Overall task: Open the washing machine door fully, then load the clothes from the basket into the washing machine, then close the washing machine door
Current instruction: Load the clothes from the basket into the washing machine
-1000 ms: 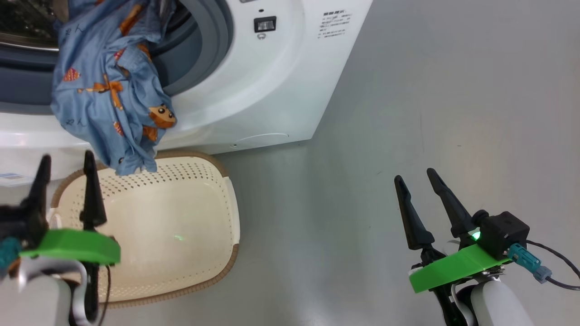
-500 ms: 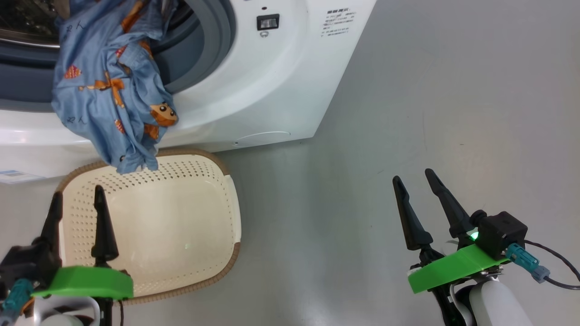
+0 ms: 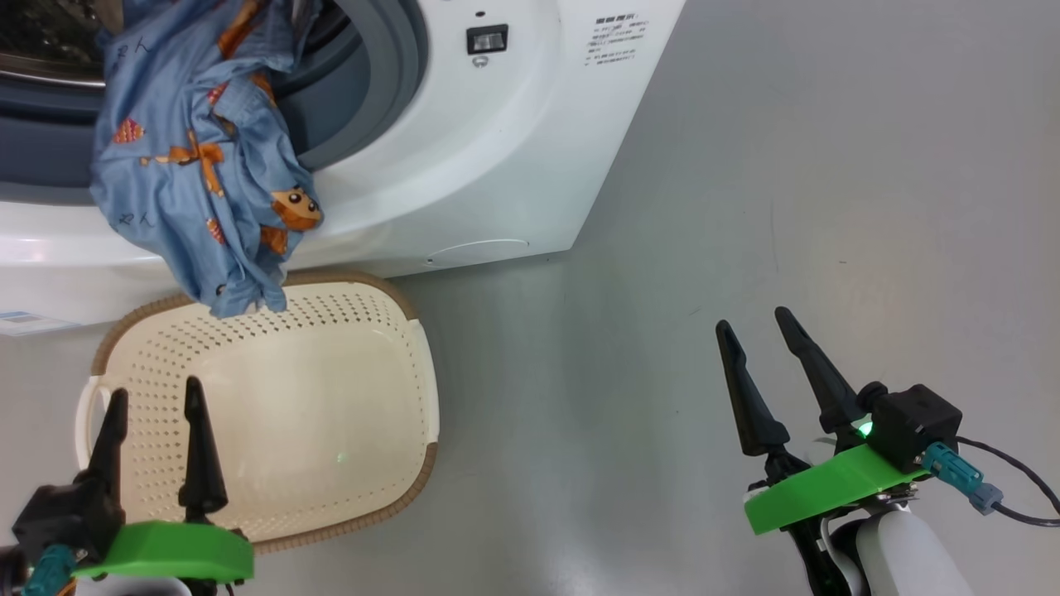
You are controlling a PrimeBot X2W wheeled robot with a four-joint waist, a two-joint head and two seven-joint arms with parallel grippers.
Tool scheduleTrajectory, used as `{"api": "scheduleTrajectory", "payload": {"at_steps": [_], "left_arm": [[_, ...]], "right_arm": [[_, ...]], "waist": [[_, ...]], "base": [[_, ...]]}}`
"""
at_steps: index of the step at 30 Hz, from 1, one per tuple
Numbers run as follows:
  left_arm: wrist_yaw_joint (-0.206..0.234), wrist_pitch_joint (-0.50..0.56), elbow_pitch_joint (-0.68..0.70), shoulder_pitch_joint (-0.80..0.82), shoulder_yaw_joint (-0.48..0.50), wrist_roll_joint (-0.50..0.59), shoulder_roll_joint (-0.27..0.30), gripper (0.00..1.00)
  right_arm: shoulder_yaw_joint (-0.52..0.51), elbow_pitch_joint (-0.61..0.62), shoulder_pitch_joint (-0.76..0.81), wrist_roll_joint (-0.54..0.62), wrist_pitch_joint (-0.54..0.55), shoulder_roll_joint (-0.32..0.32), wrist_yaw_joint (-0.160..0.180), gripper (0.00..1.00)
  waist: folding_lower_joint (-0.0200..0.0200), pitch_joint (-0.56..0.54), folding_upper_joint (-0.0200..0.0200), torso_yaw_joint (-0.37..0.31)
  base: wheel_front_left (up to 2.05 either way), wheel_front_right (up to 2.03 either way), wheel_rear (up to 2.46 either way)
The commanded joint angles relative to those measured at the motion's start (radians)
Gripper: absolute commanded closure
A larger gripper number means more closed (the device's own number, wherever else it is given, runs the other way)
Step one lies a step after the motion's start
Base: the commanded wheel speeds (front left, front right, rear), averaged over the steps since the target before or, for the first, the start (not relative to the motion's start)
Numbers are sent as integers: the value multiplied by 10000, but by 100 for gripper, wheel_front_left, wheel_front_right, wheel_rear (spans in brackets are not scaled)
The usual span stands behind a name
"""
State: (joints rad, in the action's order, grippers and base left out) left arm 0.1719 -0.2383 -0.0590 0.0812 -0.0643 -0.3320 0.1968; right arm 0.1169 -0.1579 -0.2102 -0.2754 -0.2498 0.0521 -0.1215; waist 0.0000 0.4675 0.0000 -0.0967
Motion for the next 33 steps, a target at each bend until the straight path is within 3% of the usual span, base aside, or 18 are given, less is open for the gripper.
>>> {"api": "scheduleTrajectory", "payload": {"at_steps": [1,16,33], "left_arm": [[68,-93,197,-112,348,-36,135,0],[8,-155,-74,84,291,-92,150,0],[-627,-168,-2099,1918,68,-346,285,0]], "right_arm": [[268,187,-74,131,-120,-18,-92,0],[248,174,-100,174,-120,-18,-92,0],[333,167,-250,190,-120,-18,-92,0]], "waist": [[0,-7,0,-5],[0,15,0,-3],[0,414,0,-263]], "base": [[0,0,0],[0,0,0],[0,0,0]]}}
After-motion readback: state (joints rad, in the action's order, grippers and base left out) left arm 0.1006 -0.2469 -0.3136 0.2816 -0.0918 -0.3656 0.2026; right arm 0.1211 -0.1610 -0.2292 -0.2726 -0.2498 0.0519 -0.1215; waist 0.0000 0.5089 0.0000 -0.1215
